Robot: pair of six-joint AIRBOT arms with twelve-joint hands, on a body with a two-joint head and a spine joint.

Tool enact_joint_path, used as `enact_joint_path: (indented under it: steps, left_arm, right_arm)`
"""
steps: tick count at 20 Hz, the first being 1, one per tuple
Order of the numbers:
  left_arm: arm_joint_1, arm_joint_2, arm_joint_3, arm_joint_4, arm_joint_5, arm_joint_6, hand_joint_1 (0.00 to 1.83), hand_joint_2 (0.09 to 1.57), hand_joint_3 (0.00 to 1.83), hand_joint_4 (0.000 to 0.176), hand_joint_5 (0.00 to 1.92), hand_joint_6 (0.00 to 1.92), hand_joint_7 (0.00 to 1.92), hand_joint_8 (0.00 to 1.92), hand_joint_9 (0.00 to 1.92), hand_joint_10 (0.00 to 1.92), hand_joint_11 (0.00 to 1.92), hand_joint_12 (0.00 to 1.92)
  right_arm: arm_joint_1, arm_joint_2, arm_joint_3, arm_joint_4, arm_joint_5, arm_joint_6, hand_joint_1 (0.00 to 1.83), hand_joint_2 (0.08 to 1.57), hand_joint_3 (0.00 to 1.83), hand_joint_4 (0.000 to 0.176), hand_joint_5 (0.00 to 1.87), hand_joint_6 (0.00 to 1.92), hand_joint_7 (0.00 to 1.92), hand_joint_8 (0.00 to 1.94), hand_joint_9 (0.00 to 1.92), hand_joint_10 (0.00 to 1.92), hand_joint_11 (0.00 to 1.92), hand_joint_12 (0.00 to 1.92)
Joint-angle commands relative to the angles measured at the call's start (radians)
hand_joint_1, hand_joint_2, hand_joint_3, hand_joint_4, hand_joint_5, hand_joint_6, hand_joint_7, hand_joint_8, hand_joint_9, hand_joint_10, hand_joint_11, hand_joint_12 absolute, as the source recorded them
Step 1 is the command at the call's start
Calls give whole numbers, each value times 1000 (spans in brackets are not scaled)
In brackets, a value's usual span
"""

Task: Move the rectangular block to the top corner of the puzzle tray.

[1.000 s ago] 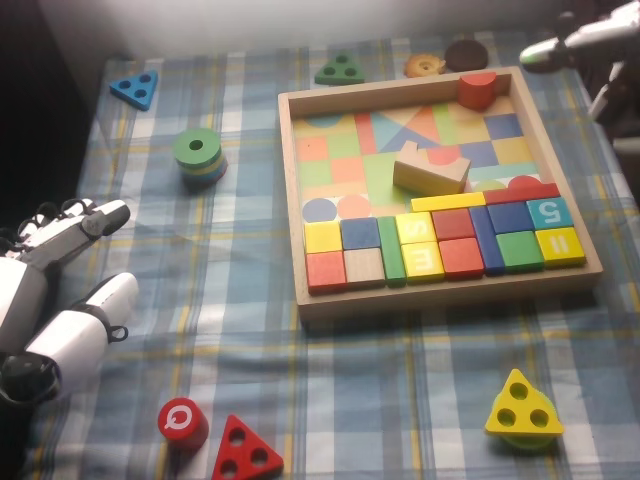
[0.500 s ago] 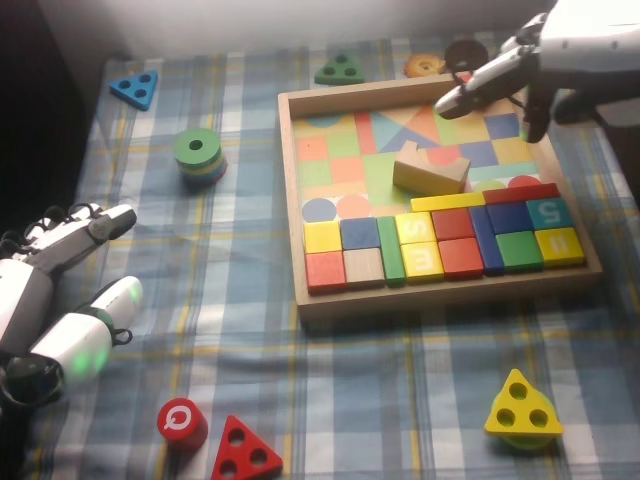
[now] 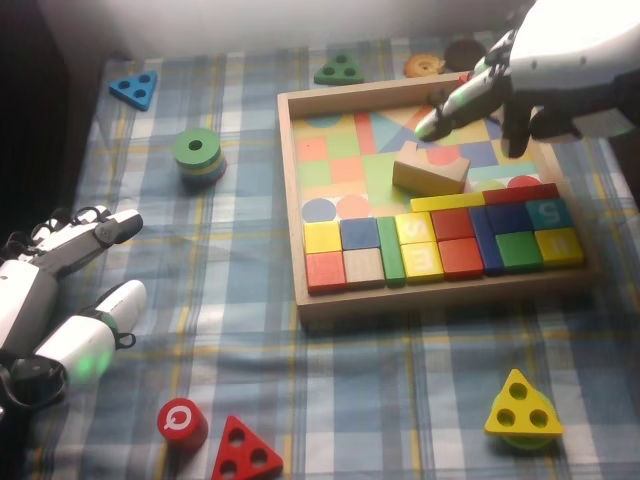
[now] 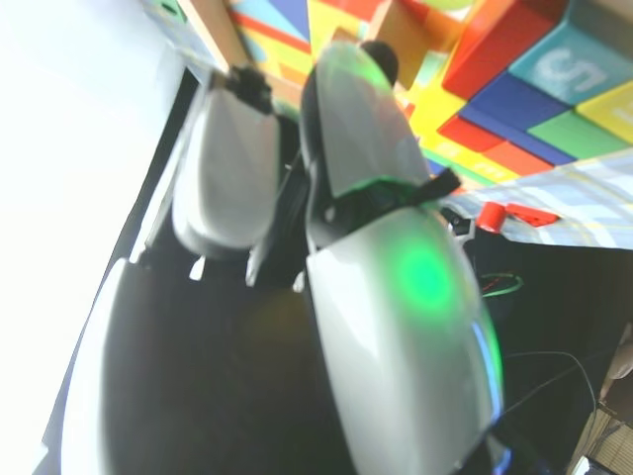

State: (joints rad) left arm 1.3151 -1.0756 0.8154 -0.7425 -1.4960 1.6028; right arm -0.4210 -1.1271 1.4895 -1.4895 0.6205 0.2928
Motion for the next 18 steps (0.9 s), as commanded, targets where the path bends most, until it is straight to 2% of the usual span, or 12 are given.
enact_joint_path:
  steps: [1,2,5,6,7,11,12,14,15,16,17,18]
  left_arm:
    - [-5,-3,5,42,-113,-8,690,1405,1,21,481,1,276,1,166,1,0,0]
    - [-5,-3,5,43,-113,-8,694,1400,0,12,490,5,290,7,189,11,0,0]
    - [-5,-4,3,41,-112,-8,692,1403,0,11,495,3,287,2,178,4,0,0]
    - [-5,-4,3,41,-112,-8,689,1402,0,14,497,4,286,1,179,4,0,0]
    - [-5,-3,3,41,-112,-8,686,1402,0,32,485,0,287,2,182,5,0,0]
    - [-5,-4,3,42,-111,-8,658,1411,1,36,482,0,266,0,156,2,0,0]
    - [-5,-4,3,41,-111,-8,688,1406,0,26,491,3,273,3,163,5,0,0]
    - [-5,-4,3,41,-110,-8,649,1406,0,40,494,2,286,4,176,9,0,0]
    - [-5,-4,2,41,-111,-8,641,1406,0,26,504,6,296,8,191,14,0,0]
    - [-5,-4,2,41,-111,-8,639,1404,0,32,500,4,295,6,189,13,0,0]
    - [-5,-4,3,41,-111,-8,636,1403,0,35,499,3,291,4,190,13,0,0]
    - [-5,-4,3,41,-111,-9,635,1401,0,43,496,2,296,5,188,11,0,0]
  right_arm:
    - [14,-7,3,34,27,9,1625,1167,50,0,494,8,1330,1941,1488,1921,1529,1921]
    - [14,-7,4,23,27,26,1652,1156,45,0,503,9,1344,1941,1498,1921,1530,1921]
    - [15,-14,-2,-6,27,32,1672,1133,35,0,543,13,1375,1941,1521,1921,1547,1921]
    - [15,-20,1,-23,25,32,1702,1120,31,0,567,15,1387,1941,1541,1921,1564,1921]
    - [15,-21,2,-29,21,32,1698,1118,32,0,574,12,1399,1941,1562,1921,1579,1921]
    - [14,-33,19,-47,1,31,1703,1091,27,0,573,4,1395,1941,1585,1921,1608,1921]
    - [14,-35,23,-51,-3,31,1688,1094,30,0,574,3,1358,1941,1547,1921,1576,1921]
    - [14,-38,30,-51,-9,31,1669,1103,35,8,545,0,1337,1941,1548,1921,1576,1921]
    - [14,-38,37,-51,-12,31,1691,1096,33,0,544,1,1344,1941,1559,1921,1586,1921]
    - [14,-38,37,-51,-13,31,1679,1101,35,20,545,1,1340,1941,1545,1921,1571,1921]
    - [14,-38,39,-52,-15,31,1686,1105,37,9,544,0,1336,1941,1541,1921,1566,1921]
    - [14,-39,40,-58,-18,31,1699,1107,38,16,549,2,1339,1941,1543,1921,1568,1921]
